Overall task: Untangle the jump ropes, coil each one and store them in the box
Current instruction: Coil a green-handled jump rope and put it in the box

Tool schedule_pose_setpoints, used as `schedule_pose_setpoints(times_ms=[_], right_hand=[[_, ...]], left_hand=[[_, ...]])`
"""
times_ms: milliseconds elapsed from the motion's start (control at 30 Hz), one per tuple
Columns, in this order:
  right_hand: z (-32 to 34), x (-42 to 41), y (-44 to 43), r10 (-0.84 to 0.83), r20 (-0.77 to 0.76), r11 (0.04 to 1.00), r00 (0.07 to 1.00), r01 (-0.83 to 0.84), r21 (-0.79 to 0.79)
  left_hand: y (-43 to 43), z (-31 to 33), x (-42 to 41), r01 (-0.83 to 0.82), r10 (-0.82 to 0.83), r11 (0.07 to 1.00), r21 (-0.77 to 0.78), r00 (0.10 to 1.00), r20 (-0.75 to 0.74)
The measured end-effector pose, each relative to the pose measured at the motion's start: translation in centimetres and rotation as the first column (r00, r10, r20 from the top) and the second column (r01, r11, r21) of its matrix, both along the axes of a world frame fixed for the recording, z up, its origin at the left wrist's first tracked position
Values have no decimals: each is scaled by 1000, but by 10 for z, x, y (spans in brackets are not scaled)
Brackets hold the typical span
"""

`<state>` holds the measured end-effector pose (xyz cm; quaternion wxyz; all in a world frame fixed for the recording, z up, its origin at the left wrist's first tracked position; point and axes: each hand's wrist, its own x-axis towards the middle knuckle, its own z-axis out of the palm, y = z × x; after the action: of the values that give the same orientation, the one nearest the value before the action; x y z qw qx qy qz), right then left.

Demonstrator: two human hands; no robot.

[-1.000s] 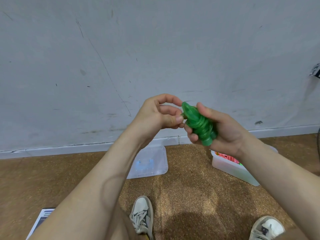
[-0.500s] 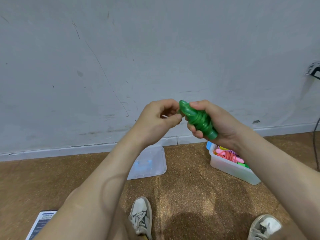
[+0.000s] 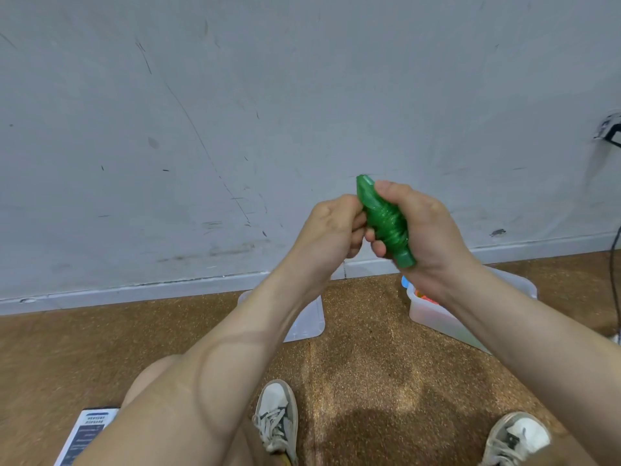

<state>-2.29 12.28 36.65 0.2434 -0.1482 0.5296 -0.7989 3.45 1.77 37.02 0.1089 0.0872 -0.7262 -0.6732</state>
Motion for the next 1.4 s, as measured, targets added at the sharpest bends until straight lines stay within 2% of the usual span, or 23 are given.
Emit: schedule_pose_setpoints(times_ms=[100, 167, 200, 233, 267, 300, 333, 367, 400, 433, 500, 567, 667, 700, 733, 800, 867, 900, 967, 1067, 1133, 1300, 1400], right_hand=[[3, -1, 2, -156, -293, 979, 943, 186, 78], [5, -4, 6, -201, -389, 958, 899, 263, 113], [5, -6, 8, -205, -406, 952, 891, 278, 129], [5, -7, 8, -193, -407, 951, 893, 273, 148], [4, -8, 9, -173, -400, 952, 900, 258, 167], [3, -9, 9, -161, -380, 953, 911, 244, 181], [1, -10, 10, -169, -344, 952, 924, 243, 184], [-1, -11, 11, -189, -301, 950, 935, 251, 183], [-3, -11, 11, -217, -267, 945, 939, 271, 184], [-6, -12, 13, -243, -248, 936, 938, 293, 193], [-12, -11, 17, -251, -238, 927, 938, 304, 221], [-20, -10, 21, -213, -167, 941, 963, 248, 231], [-28, -13, 26, -156, 50, 960, 987, 139, 244], [-28, -16, 31, -135, 83, 962, 987, 111, 248], [-27, -21, 36, -104, 76, 965, 992, 82, 250], [-22, -29, 48, -26, 5, 957, 1000, 24, 290], [-14, -38, 62, 63, -66, 927, 996, -34, 374], [-9, -43, 70, 105, -74, 912, 992, -66, 405], [1, -59, 85, 202, -41, 882, 978, -164, 441], [4, -91, 104, 327, -4, 825, 945, -283, 489], [-1, -112, 114, 351, -19, 784, 936, -283, 553], [-44, -161, 138, 206, -47, 718, 977, -118, 686], [-98, -188, 154, 84, -51, 617, 995, -12, 787]], left_hand=[[-1, -2, -2, 100, -110, 980, 174, 993, 50], [-1, 0, 0, 141, -165, 960, 244, 983, 81], [-2, 0, 0, 133, -156, 970, 203, 983, 98], [-2, -1, 0, 111, -119, 991, 78, 987, 108], [-3, -3, 1, 81, -68, 988, -129, 993, 99], [-4, -4, 2, 45, -23, 922, -386, 998, 59], [-5, -5, 4, 16, -16, 793, -610, 1000, 6], [-5, -6, 6, 1, -41, 654, -756, 999, -34], [-5, -6, 9, 15, -80, 557, -830, 996, -36], [-4, -5, 12, 62, -113, 502, -863, 994, 5], [0, -6, 13, 145, -139, 478, -867, 986, 88], [9, -11, 9, 130, -118, 457, -880, 989, 85], [14, -19, -11, 32, -82, 316, -948, 997, 6], [15, -22, -17, 6, -80, 312, -950, 997, -20], [15, -25, -23, -7, -82, 346, -938, 996, -38], [20, -31, -30, 33, -104, 518, -854, 994, -25], [27, -35, -38, 101, -130, 747, -657, 992, 5], [31, -34, -42, 133, -140, 830, -542, 990, 28], [36, -27, -55, 198, -174, 905, -376, 980, 97], [44, -17, -78, 282, -232, 918, -279, 952, 199], [51, -20, -97, 311, -239, 904, -293, 936, 258], [74, -73, -151, 328, -187, 829, -453, 926, 328], [80, -123, -177, 371, -177, 761, -532, 908, 380]])
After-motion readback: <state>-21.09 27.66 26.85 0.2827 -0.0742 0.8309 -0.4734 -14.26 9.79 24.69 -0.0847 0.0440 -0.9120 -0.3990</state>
